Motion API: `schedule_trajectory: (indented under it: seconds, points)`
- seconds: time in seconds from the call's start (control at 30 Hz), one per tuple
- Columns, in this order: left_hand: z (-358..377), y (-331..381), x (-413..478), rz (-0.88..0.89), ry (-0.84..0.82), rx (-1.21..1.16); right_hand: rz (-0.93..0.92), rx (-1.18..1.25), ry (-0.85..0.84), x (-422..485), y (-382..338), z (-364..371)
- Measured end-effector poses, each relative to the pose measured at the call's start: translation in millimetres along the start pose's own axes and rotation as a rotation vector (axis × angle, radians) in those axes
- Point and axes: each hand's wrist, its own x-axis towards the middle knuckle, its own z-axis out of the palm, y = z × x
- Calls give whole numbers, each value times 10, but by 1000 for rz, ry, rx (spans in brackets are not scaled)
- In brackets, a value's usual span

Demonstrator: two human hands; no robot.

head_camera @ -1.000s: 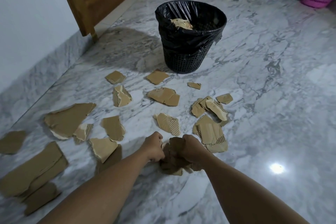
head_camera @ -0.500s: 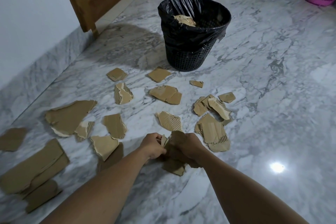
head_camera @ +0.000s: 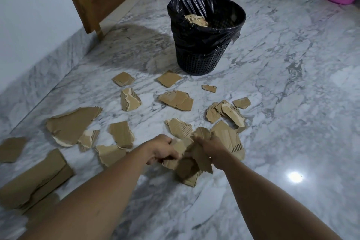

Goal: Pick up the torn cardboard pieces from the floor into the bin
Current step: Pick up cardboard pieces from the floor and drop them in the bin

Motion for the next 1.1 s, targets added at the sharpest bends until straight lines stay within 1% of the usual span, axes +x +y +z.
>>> schedule_trajectory:
  seconds: [0.03,0.1,0.13,0.2,0.27,0.3,0.33,0.4,0.43,0.53,0.63,0.7,0.77,0.87,0.93,1.03,1.1]
  points:
    - [98,1,10,12,-43,137,-36,8,19,17,-17,-46]
    - [355,-12,16,69,-37,333,-98,-27,117,47,-51,-159]
    - [469,-23,18,98,-12,385,-119,-73,171,58,-74,-225]
    - [636,-77,32,212,105,545,-129,-196,303,73,-88,-333]
    - [707,-150,30,306,209,763,-73,-327,449,107,-60,-402]
    - [730,-168,18,314,242,829,-20,-393,501,115,-40,-426]
    - [749,-173,5,299,262,850,49,-469,499,125,-12,-454]
    - [792,-174,3,263,296,855,141,-637,429,133,52,-494]
    - [811,-174,4,248,310,834,156,-685,410,147,97,-509]
    - [819,-195,27,207,279,738,144,-587,444,184,167,-537]
    - [777,-211,52,207,215,652,123,-455,479,190,194,-591]
    - [707,-203,65,223,171,575,91,-324,482,181,188,-644]
    - [581,-194,84,233,146,454,93,-238,450,201,217,-660]
    - [356,-143,98,214,153,280,100,-280,386,187,258,-643]
    - [252,-71,85,218,149,219,56,-310,353,198,285,-659]
    - [223,34,29,230,115,250,-66,-265,311,172,268,-677]
    - [239,89,-8,248,139,265,-105,-215,304,162,275,-699]
